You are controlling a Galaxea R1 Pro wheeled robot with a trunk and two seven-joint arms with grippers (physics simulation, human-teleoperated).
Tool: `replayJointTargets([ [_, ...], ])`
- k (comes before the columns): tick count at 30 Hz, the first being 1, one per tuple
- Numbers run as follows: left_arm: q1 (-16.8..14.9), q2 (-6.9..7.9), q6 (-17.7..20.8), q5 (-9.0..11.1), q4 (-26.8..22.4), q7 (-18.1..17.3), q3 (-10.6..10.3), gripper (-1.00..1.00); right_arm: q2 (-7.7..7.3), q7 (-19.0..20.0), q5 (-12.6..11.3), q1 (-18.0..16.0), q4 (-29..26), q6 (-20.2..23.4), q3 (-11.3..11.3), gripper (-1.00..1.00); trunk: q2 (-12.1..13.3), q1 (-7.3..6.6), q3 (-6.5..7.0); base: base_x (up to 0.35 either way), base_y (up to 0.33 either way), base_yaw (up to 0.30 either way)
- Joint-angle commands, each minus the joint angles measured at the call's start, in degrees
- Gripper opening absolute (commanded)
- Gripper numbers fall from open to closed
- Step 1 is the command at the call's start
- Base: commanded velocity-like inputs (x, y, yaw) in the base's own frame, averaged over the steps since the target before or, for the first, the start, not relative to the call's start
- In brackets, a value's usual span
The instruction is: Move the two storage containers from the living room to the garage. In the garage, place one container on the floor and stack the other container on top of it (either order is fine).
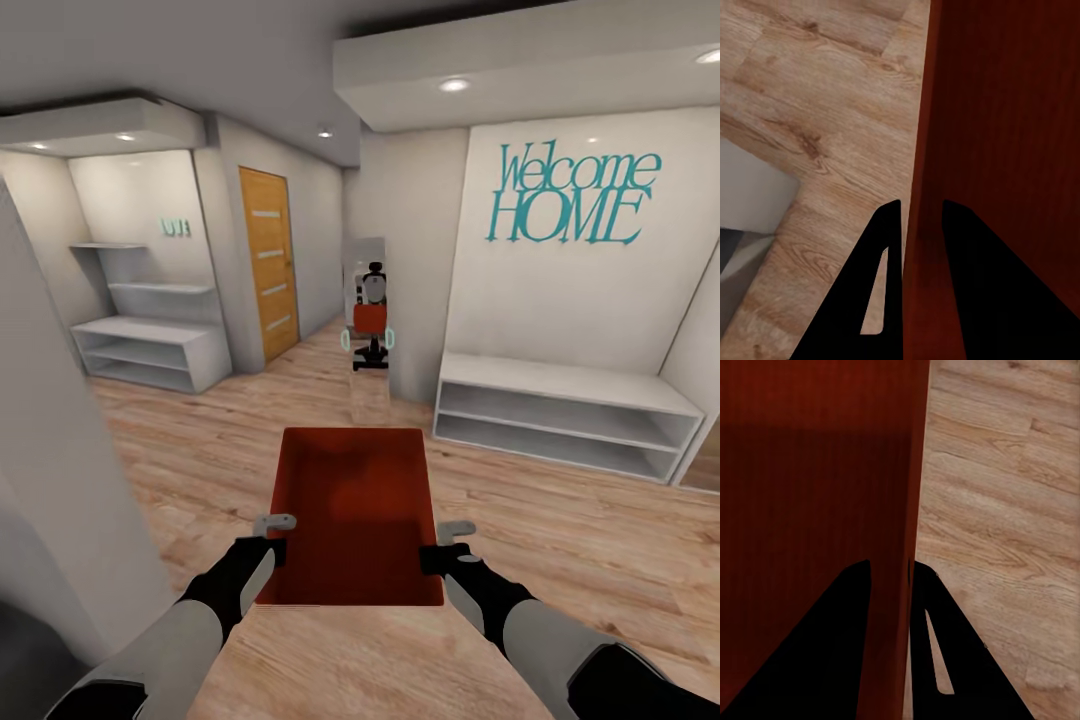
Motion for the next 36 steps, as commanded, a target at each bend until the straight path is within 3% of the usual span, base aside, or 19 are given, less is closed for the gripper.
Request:
replayJointTargets([
  [1, -0.1, 0.99, 0.1, 0.9, -2.2, 0.3, -0.1, -1.00, -0.90, -0.3, -1.6, 0.0, 2.1, 0.4, 0.6, -1.00, -0.1, 0.07, -0.13, 0.322, 0.000, 0.000],
  [36, -0.1, 1.00, 0.1, 1.0, -2.2, 0.3, -0.1, -1.00, -0.98, -0.4, -1.5, 0.0, 2.1, 0.4, 0.6, -1.00, -0.1, 0.07, -0.13, 0.322, 0.000, 0.000],
])
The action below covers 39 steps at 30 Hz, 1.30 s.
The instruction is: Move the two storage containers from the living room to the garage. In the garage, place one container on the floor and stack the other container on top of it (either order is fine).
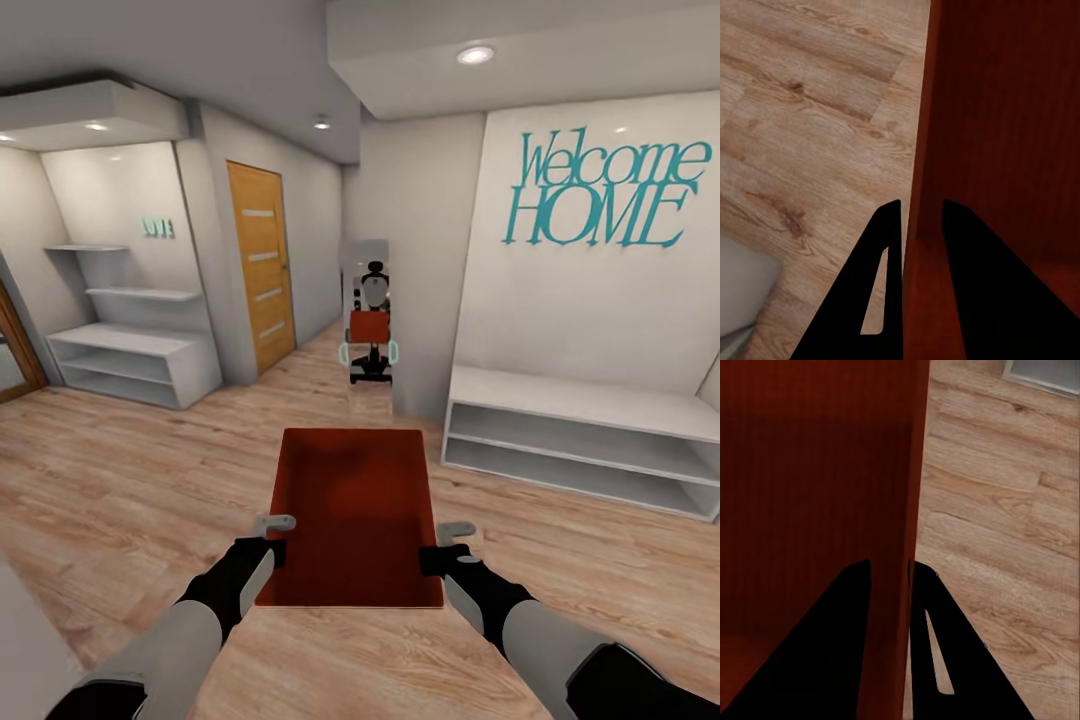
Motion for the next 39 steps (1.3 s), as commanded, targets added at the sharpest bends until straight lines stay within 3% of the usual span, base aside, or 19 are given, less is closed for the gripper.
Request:
replayJointTargets([
  [1, -0.1, 0.90, 0.1, 0.9, -2.5, 0.4, -0.1, -1.00, -1.14, -0.3, -1.5, 0.0, 1.8, 0.4, 0.6, -1.00, -0.1, 0.07, -0.13, 0.322, 0.000, 0.000],
  [39, -0.1, 0.94, 0.1, 0.9, -2.6, 0.3, -0.1, -1.00, -1.23, -0.4, -1.5, 0.0, 1.9, 0.6, 0.6, -1.00, -0.1, 0.07, -0.13, 0.322, 0.000, 0.000],
])
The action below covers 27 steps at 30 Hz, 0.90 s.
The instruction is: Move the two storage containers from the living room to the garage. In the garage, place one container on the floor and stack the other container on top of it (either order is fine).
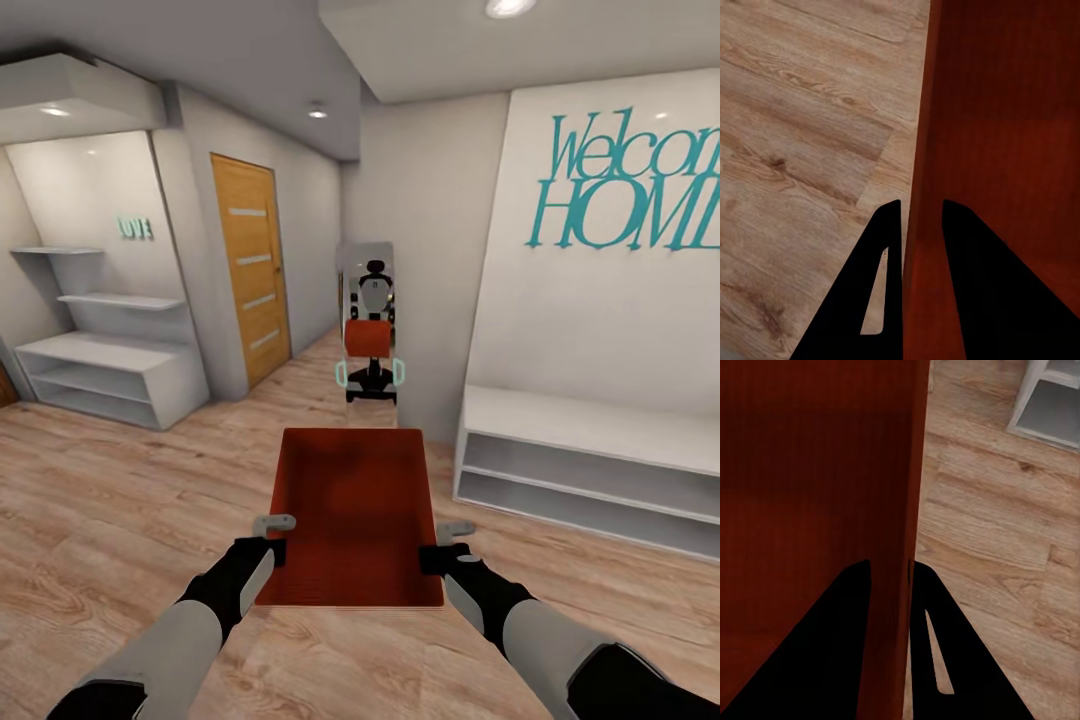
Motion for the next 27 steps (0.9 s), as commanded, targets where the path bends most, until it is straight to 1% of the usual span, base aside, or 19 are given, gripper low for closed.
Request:
replayJointTargets([
  [1, -0.1, 0.95, 0.1, 0.9, -2.5, 0.4, -0.2, -1.00, -1.15, -0.3, -1.6, 0.0, 2.2, 0.4, 0.6, -1.00, -0.1, 0.07, -0.13, 0.322, 0.000, 0.000],
  [4, -0.1, 0.94, 0.1, 0.9, -2.5, 0.4, -0.2, -1.00, -1.08, -0.4, -1.6, 0.0, 2.2, 0.5, 0.6, -1.00, -0.1, 0.07, -0.13, 0.322, 0.000, 0.006],
  [8, -0.1, 0.92, 0.1, 0.9, -2.5, 0.4, -0.2, -1.00, -1.12, -0.4, -1.7, 0.0, 2.2, 0.5, 0.6, -1.00, -0.1, 0.07, -0.13, 0.322, 0.000, 0.171],
  [27, -0.1, 0.90, 0.1, 0.9, -2.4, 0.4, -0.2, -1.00, -1.16, -0.4, -1.7, 0.0, 2.2, 0.5, 0.6, -1.00, -0.1, 0.07, -0.24, 0.322, 0.000, 0.274],
])
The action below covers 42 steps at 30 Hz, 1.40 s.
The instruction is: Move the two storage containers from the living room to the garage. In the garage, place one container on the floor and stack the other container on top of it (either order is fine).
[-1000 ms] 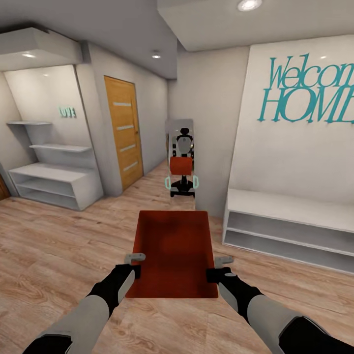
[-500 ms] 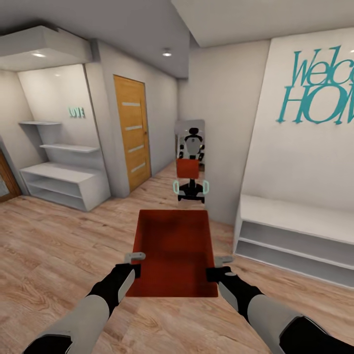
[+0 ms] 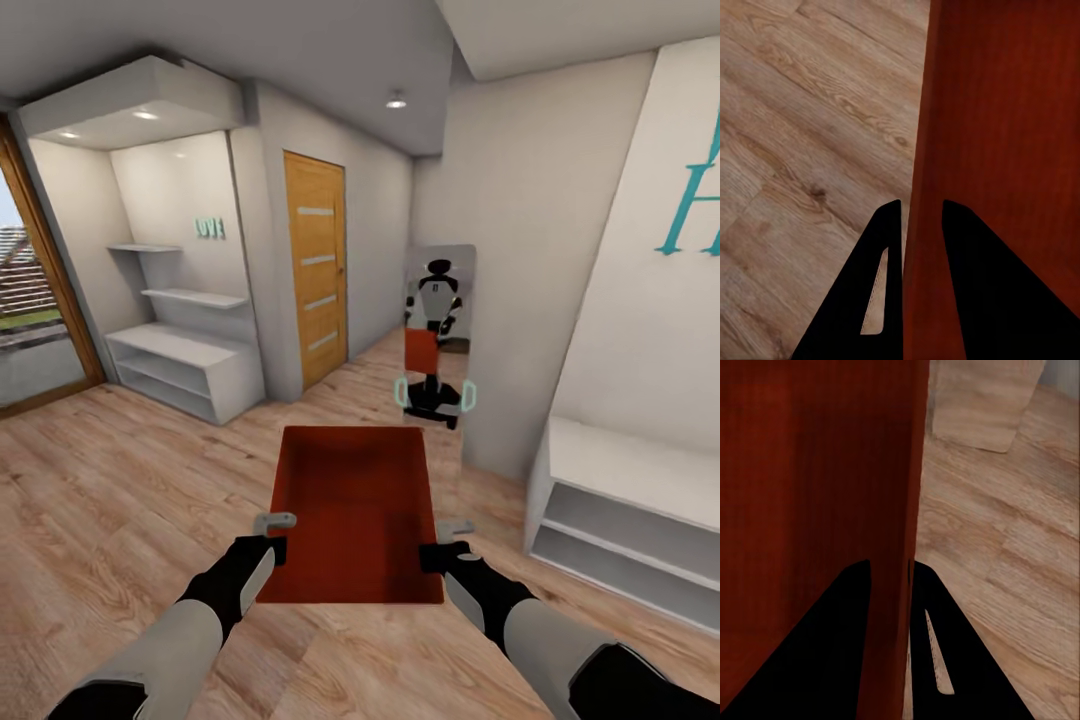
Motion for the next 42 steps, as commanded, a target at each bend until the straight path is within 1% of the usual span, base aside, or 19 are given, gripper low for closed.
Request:
replayJointTargets([
  [1, -0.1, 1.02, 0.1, 1.0, -1.8, 0.3, -0.2, -1.00, -0.88, -0.3, -1.7, 0.0, 2.9, 0.4, 0.5, -1.00, -0.1, 0.07, -0.16, 0.322, 0.000, 0.279],
  [42, -0.1, 1.02, 0.1, 1.0, -1.8, 0.3, -0.2, -1.00, -0.91, -0.3, -1.7, 0.0, 2.9, 0.4, 0.4, -1.00, -0.1, 0.07, -1.32, 0.322, 0.000, 0.277],
])
